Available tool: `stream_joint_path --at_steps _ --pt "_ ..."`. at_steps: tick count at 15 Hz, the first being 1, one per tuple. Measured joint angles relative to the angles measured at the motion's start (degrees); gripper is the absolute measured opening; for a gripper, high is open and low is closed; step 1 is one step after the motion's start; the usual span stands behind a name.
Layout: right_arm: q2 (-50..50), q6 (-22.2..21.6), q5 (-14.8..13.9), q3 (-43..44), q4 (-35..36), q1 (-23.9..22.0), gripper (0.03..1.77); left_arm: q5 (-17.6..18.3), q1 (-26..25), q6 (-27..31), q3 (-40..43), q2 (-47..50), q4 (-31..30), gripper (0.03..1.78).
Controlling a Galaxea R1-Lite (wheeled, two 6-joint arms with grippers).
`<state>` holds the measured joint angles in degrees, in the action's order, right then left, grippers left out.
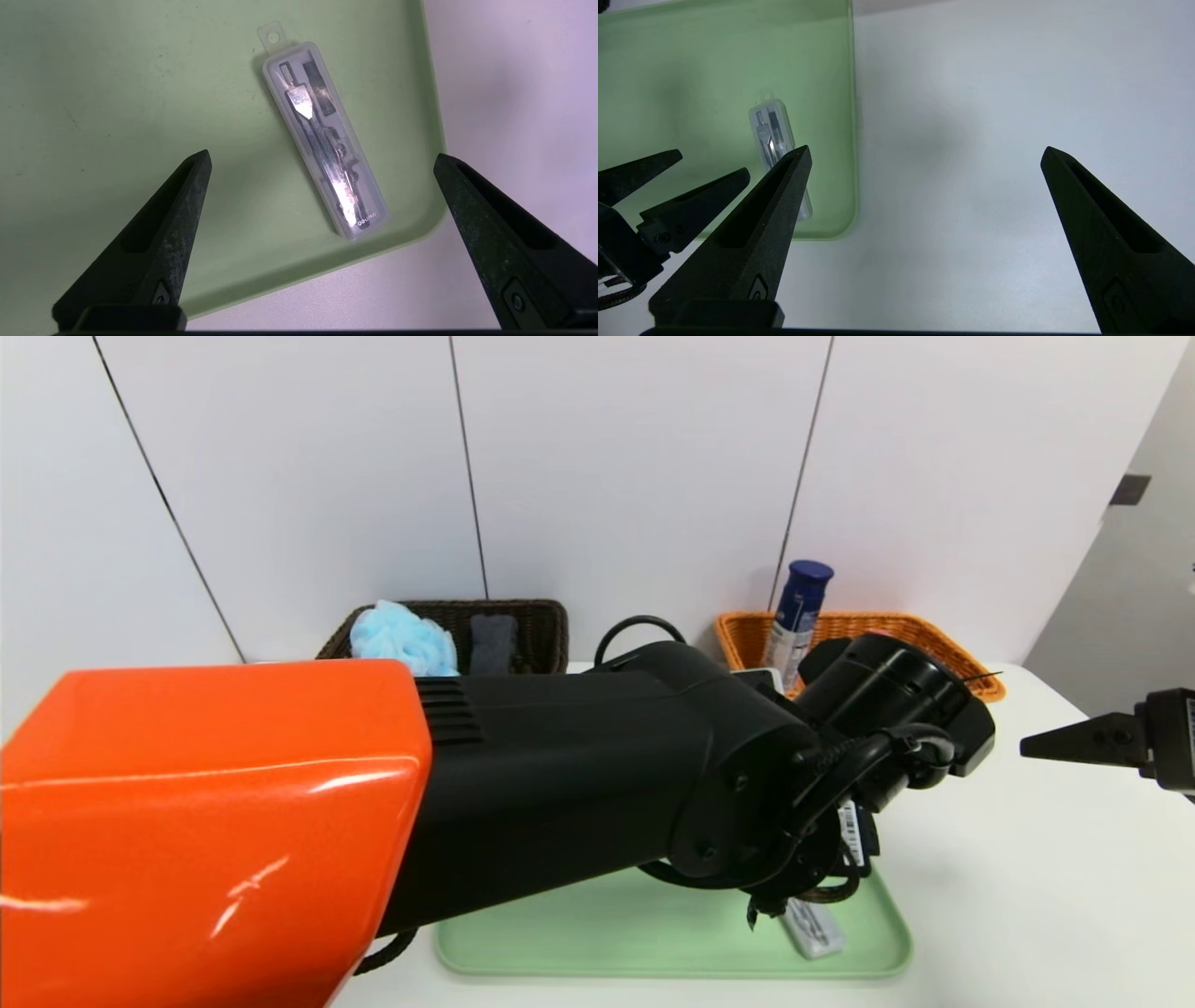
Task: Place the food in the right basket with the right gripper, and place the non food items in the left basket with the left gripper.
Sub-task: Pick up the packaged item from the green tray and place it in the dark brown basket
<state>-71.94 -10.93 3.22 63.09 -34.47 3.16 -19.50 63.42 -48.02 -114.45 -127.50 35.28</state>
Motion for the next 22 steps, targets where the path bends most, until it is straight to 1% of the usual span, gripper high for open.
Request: stream_joint_path --at_steps 2,6,14,22 --pt "0.2 0.0 0.0 -0.3 0.0 0.0 1.7 0.2 0.1 0.0 -0.1 -0.2 -0.2 1.69" --pt "1.0 0.2 0.0 -0.8 0.0 0.0 1.7 2.0 0.5 0.7 -0.1 -0.9 -0.9 1.69" --pt "3.0 0.2 0.2 -2.4 -0.1 0.1 1.7 2.0 1.1 1.1 -0.1 -4.3 -1.2 1.69" --pt "3.9 0.1 0.2 -3.3 0.0 0.4 1.71 1.1 1.2 3.4 -0.1 -6.1 -1.9 1.69"
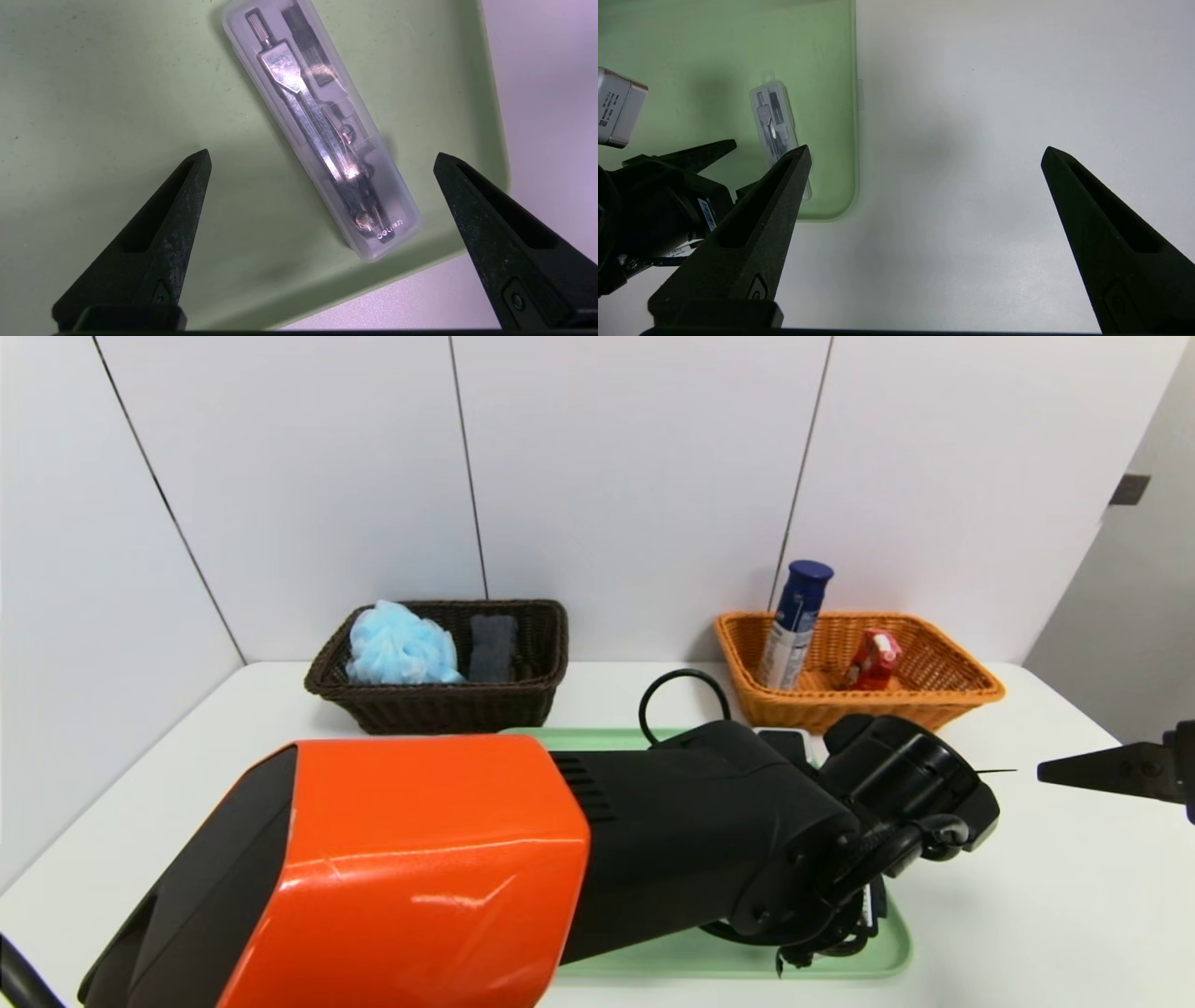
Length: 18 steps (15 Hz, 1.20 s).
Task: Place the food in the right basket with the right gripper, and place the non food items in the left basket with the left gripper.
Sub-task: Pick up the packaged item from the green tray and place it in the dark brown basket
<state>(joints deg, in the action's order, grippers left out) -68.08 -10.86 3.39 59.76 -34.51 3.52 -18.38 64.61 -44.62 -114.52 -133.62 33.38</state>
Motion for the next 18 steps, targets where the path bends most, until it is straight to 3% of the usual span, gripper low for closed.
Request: stream_joint_path --at_steps 9,13,18 --pt "-0.1 0.1 0.2 -0.2 0.1 0.0 1.71 -1.2 0.0 3.2 -0.1 -1.8 -1.2 1.69" --pt "-0.2 0.1 0.4 0.1 2.4 0.0 1.71 -6.8 -0.2 9.1 0.1 -2.2 -0.6 1.69" --pt "-0.2 0.0 0.5 -0.2 5.0 0.0 1.71 -7.4 -0.2 11.3 0.1 -2.1 -1.4 1.69"
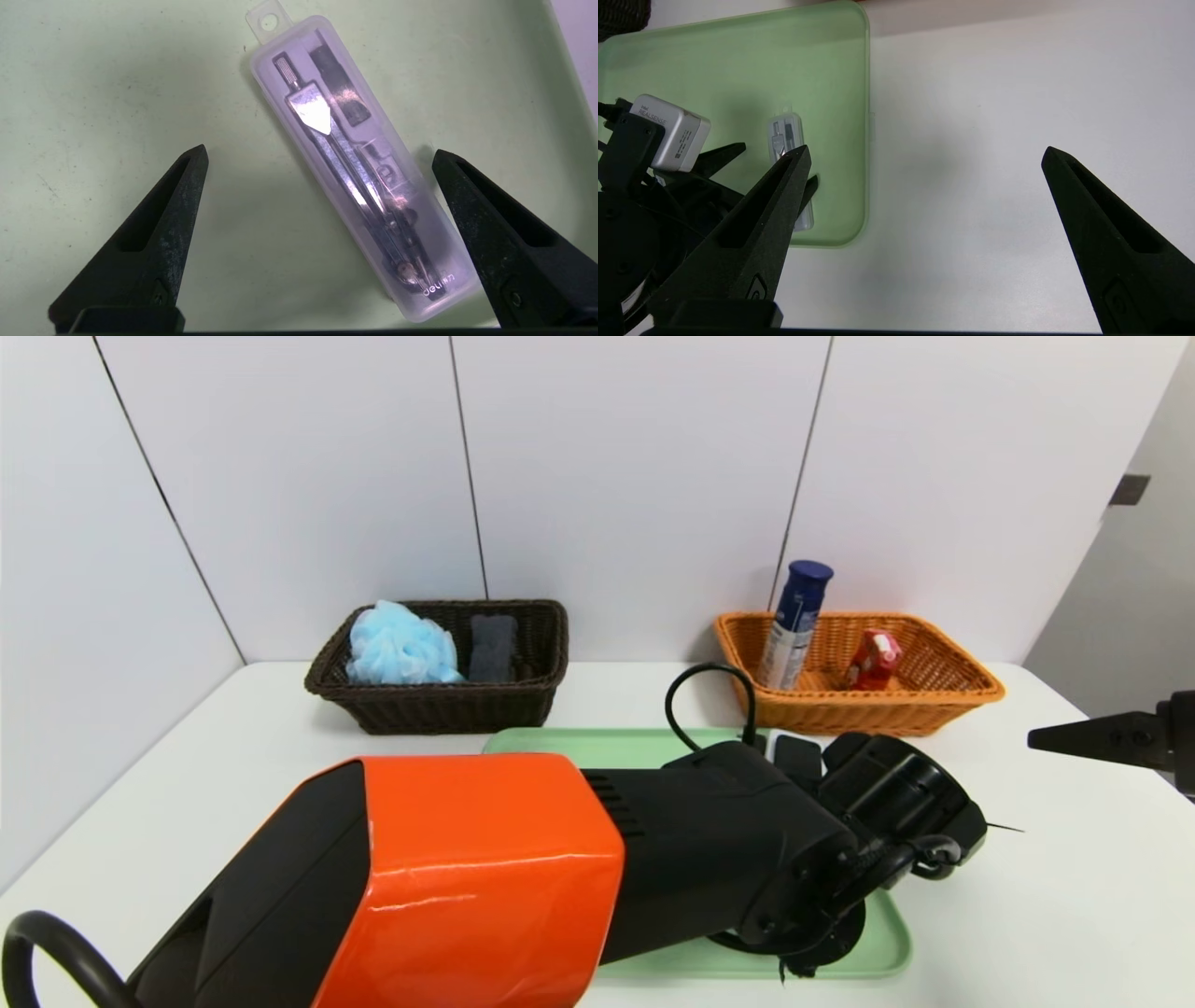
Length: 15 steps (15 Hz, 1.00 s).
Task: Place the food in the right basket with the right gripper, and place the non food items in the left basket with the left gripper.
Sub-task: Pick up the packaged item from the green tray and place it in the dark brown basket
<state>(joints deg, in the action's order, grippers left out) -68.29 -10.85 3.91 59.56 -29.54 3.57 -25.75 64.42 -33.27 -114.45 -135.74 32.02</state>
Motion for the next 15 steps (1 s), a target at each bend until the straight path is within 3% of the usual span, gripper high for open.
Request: stream_joint_path --at_steps 3,8,15 --pt "0.1 0.1 0.0 -0.1 0.0 0.0 1.71 1.2 0.4 -1.1 0.0 0.7 0.3 1.69" --pt "0.1 0.2 0.0 -0.9 0.0 0.0 1.71 4.1 0.7 -8.5 0.0 2.0 3.4 1.69" --pt "0.5 0.2 -0.1 -1.0 0.0 0.8 1.71 3.6 1.2 -5.6 0.0 1.9 3.2 1.69"
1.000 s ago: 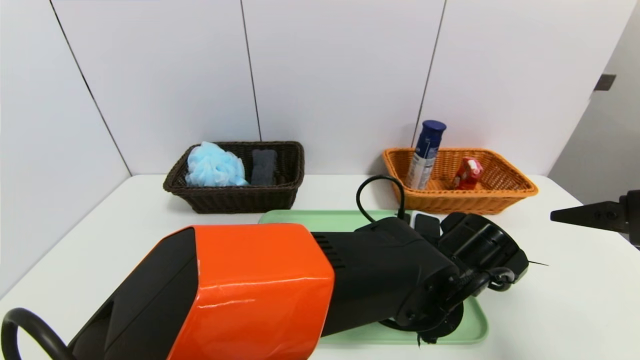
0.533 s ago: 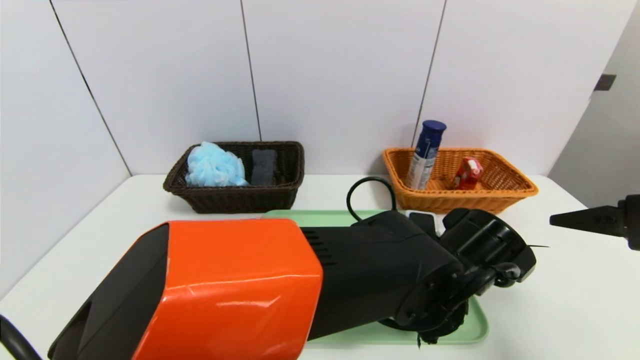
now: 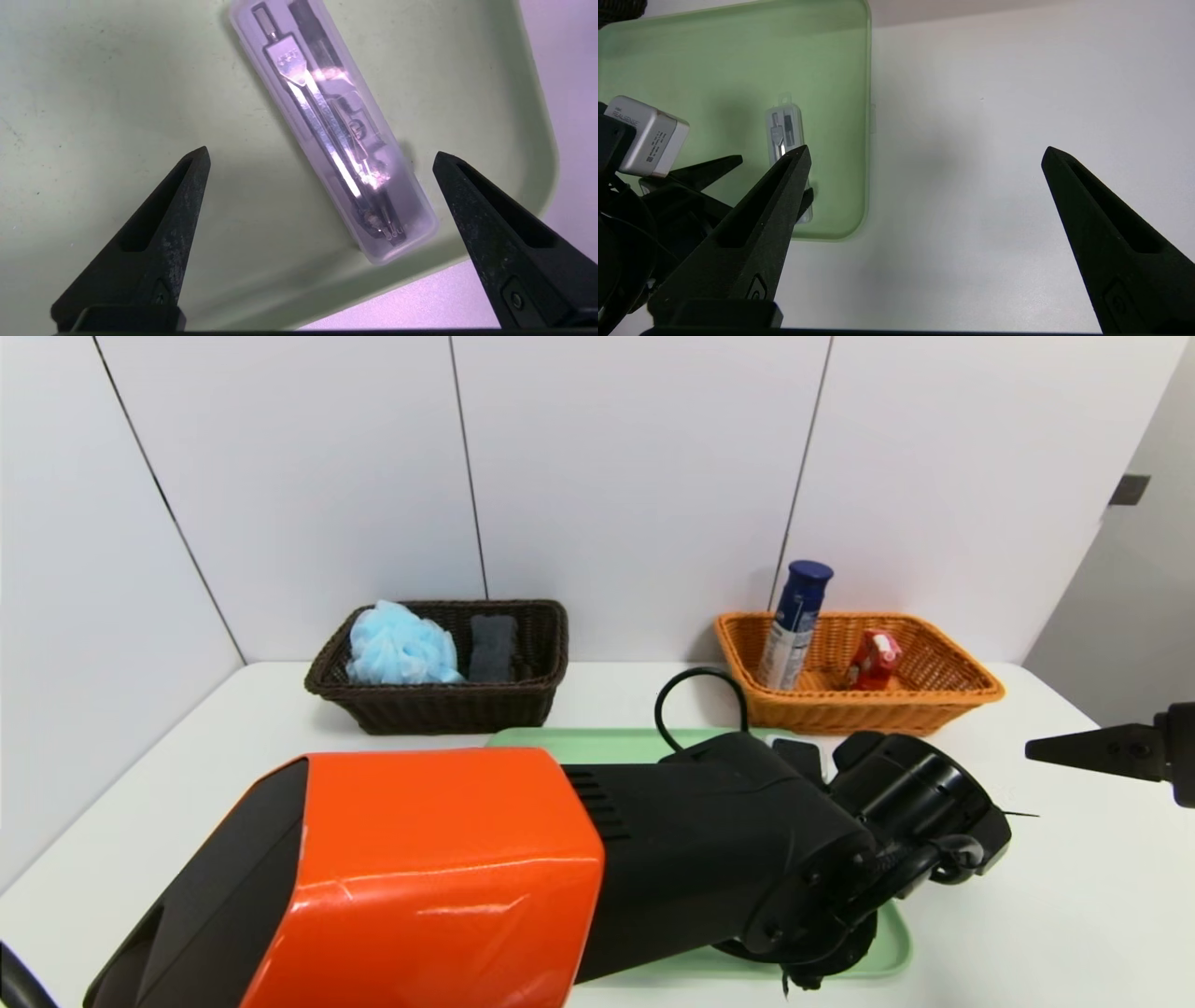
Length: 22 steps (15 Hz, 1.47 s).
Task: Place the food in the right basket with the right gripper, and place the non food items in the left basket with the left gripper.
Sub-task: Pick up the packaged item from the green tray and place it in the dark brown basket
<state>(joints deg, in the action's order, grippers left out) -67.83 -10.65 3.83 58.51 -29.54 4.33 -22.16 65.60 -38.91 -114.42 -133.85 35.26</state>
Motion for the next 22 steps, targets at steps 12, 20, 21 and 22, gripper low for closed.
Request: stream_joint_path --at_steps 12,20,21,22 --pt "0.5 0.1 0.0 0.0 0.0 0.4 1.71 -0.1 0.4 1.7 -0.1 -1.3 -2.2 1.69" --pt "2.0 0.3 -0.1 0.0 -0.3 1.4 1.71 -0.5 0.5 2.6 0.0 -2.0 -3.2 1.69" --pt "2.2 0.3 0.0 0.0 -0.3 1.4 1.71 -0.6 0.5 2.5 0.0 -2.0 -3.2 1.69" --pt "2.3 0.3 0.0 0.0 -0.3 1.4 1.71 -1.1 0.5 2.6 0.0 -2.0 -3.1 1.58"
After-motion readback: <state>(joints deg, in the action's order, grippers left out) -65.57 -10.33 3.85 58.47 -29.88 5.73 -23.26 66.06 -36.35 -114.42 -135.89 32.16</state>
